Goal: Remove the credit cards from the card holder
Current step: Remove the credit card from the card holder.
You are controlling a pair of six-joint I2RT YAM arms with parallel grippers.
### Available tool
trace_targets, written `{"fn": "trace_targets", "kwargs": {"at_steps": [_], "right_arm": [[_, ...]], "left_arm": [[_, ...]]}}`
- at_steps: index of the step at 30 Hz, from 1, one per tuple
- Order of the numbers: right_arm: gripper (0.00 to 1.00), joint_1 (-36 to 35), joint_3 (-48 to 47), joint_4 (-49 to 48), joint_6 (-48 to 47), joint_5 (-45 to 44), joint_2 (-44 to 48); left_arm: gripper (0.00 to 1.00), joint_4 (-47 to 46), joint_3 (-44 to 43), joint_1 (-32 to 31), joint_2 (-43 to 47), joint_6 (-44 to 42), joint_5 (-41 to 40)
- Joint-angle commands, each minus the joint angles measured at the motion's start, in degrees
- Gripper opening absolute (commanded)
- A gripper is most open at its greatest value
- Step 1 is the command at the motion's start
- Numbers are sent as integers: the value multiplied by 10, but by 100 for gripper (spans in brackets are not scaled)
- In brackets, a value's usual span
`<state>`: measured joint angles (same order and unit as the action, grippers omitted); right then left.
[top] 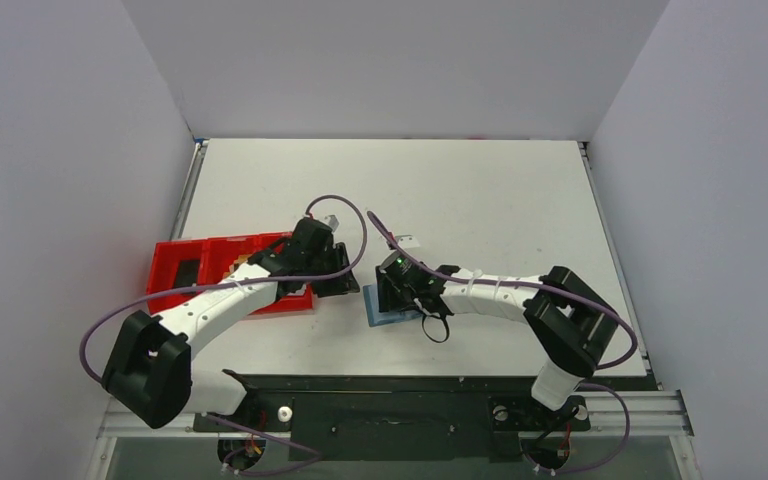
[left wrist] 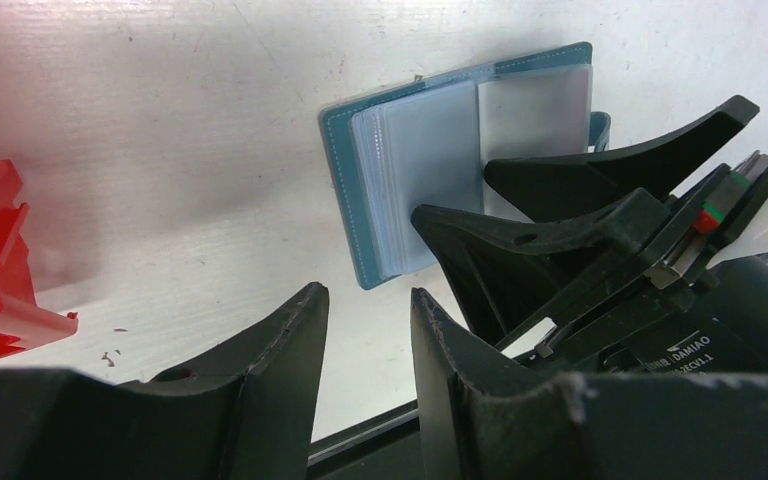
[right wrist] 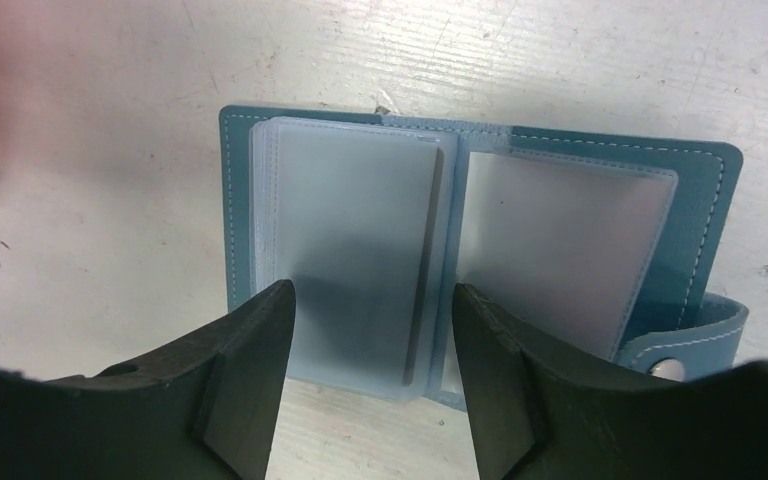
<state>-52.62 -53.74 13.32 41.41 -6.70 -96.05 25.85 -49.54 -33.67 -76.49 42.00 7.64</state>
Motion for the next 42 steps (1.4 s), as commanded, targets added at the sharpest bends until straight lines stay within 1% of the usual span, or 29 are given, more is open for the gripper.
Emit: {"fn": "trace_targets", "kwargs": {"at_steps": [1,7,13,18,23,25,33,42], "right_arm": [[55,-7,-21,-11,6,-22,-10],[49,-9,-21,-3,4,-18,-27],[39,-9,-7,-5,5,-10,-31],[22,-5,1,-12,4,5,-36],[10,5,19,-32,10,25,-38],[1,12,28,-45,14,44,-38],[0,53,78,-113,39,126,-49],[0,89,122,-179,58,180,-62]], "left_arm": [[34,-50,9,-1,-5,15,4],[34,-56,15,-2,-11,17,7],[34,-56,16,-1,-14,15,9],[34,-57,13,-2,-19,14,12],[34,-62,14,-8,-30,17,16],[34,-69,16,-12,-35,22,20],[34,-98,19,-23,-64,36,36],[33,-139,25,-31,-104,51,59]]}}
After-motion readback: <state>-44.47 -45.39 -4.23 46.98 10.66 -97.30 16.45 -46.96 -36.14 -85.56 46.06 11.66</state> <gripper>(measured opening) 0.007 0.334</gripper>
